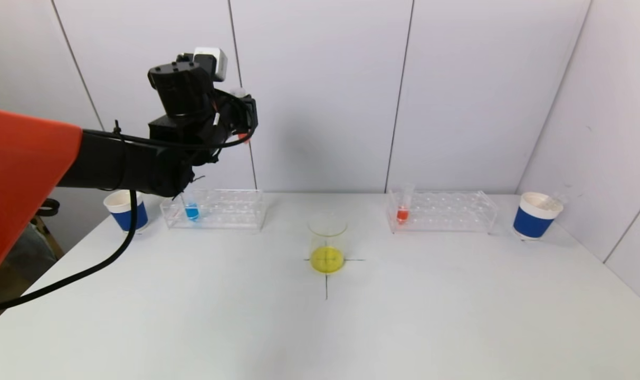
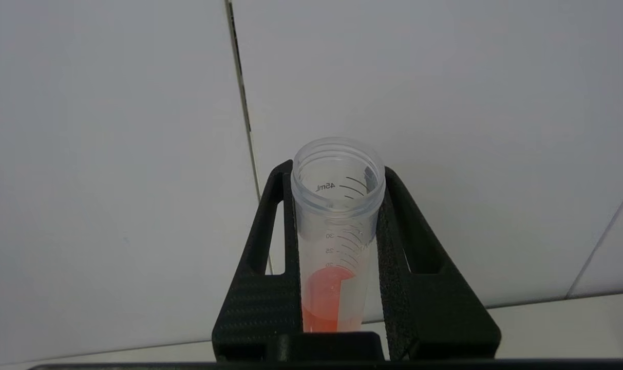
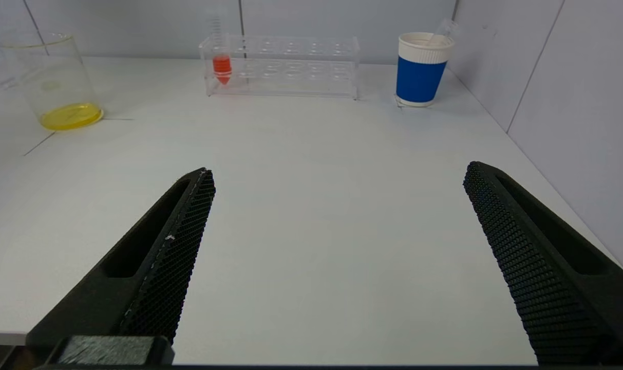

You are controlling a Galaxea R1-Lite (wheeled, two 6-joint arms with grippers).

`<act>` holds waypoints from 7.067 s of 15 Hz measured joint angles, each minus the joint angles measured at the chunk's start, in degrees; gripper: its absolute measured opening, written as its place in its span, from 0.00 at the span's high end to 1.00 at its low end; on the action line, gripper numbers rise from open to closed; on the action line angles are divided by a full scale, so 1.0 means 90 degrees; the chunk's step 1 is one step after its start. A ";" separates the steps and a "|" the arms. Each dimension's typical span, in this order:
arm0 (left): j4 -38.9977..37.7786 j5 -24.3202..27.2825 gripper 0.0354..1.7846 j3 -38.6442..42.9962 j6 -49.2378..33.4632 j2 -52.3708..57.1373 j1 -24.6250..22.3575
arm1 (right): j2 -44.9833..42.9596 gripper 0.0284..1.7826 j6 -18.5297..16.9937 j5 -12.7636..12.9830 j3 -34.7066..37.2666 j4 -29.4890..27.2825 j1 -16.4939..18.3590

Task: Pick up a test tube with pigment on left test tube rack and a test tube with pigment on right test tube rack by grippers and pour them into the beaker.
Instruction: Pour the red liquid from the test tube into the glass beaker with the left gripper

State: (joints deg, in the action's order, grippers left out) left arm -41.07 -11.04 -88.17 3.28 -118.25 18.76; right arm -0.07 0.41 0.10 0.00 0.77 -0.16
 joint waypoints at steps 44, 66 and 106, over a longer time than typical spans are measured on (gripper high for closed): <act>-0.0195 0.7665 0.77 -0.0848 0.6164 -0.1778 -0.0034 | 0.0000 0.01 0.0000 0.0000 0.0000 -0.0003 0.0000; -0.1069 0.7775 0.77 0.0211 0.8256 -0.2002 0.0058 | 0.0000 0.01 0.0000 0.0000 0.0000 -0.0003 0.0000; -0.1059 0.7625 0.77 0.0107 1.0609 -0.2155 0.0083 | 0.0000 0.01 0.0000 0.0000 0.0000 -0.0003 0.0000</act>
State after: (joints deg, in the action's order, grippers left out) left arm -50.60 57.58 -87.21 98.76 -137.64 19.50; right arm -0.07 0.41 0.10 0.00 0.74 -0.16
